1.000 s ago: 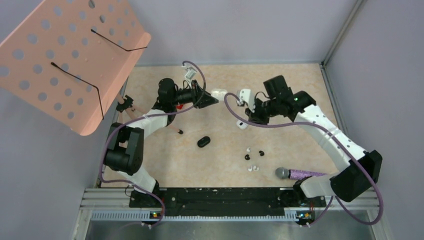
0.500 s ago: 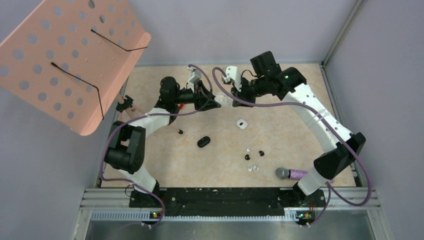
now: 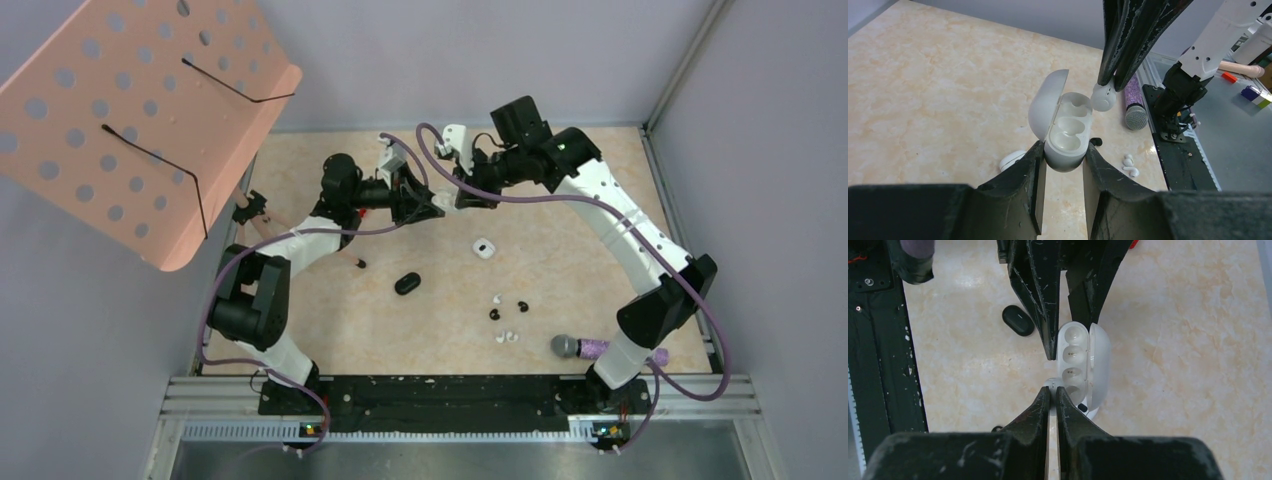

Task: Insert the wireless bluetooth earbuds into the charging case
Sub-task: Place the earbud in the charging case.

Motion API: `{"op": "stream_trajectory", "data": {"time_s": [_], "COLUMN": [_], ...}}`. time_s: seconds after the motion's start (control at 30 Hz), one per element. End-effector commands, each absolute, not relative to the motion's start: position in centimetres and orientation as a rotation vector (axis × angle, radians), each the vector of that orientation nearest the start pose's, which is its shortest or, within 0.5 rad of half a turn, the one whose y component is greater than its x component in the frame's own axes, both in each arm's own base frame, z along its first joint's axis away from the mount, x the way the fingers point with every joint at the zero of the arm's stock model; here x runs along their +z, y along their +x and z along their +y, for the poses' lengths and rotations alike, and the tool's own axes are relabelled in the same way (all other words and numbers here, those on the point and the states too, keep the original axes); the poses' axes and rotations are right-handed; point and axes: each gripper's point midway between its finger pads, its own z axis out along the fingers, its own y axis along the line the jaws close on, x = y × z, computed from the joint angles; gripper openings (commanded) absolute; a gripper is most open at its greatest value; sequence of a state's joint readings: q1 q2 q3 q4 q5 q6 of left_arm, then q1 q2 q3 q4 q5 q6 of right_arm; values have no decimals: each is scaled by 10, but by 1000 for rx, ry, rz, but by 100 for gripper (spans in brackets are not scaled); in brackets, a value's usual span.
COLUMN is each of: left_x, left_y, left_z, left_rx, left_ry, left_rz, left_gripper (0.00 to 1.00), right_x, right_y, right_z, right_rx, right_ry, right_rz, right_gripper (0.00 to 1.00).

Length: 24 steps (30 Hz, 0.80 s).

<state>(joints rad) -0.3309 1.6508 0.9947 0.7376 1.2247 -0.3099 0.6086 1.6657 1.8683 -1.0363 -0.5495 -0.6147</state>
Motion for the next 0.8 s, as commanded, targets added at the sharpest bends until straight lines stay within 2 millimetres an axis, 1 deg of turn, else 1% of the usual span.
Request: {"op": "stream_trajectory", "data": {"time_s": [0.0, 0.13, 0.3, 0.63, 0.77], "left_x": [268, 268, 268, 271, 271], "left_y": [307, 305, 305, 303, 304], "left_z": [-288, -288, -288, -288, -288], "left_rx": [-1345, -1352, -1352, -1349, -1349], "left_ry": [1124, 1133, 1133, 1120, 1112], "left_rz": [1252, 1247, 1248, 1243, 1247], "left_gripper": [0, 0, 0, 0, 0], "right_x": [304, 302, 304, 286, 281], "right_y": [298, 301, 305, 302, 300], "right_z": [302, 304, 304, 302, 303], "right_rx": [646, 641, 621, 610, 610], "right_ry": [-1515, -1508, -1495, -1523, -1536], "right_rz": [1697, 1701, 1697, 1733, 1737], "right_gripper": [0, 0, 0, 0, 0]}}
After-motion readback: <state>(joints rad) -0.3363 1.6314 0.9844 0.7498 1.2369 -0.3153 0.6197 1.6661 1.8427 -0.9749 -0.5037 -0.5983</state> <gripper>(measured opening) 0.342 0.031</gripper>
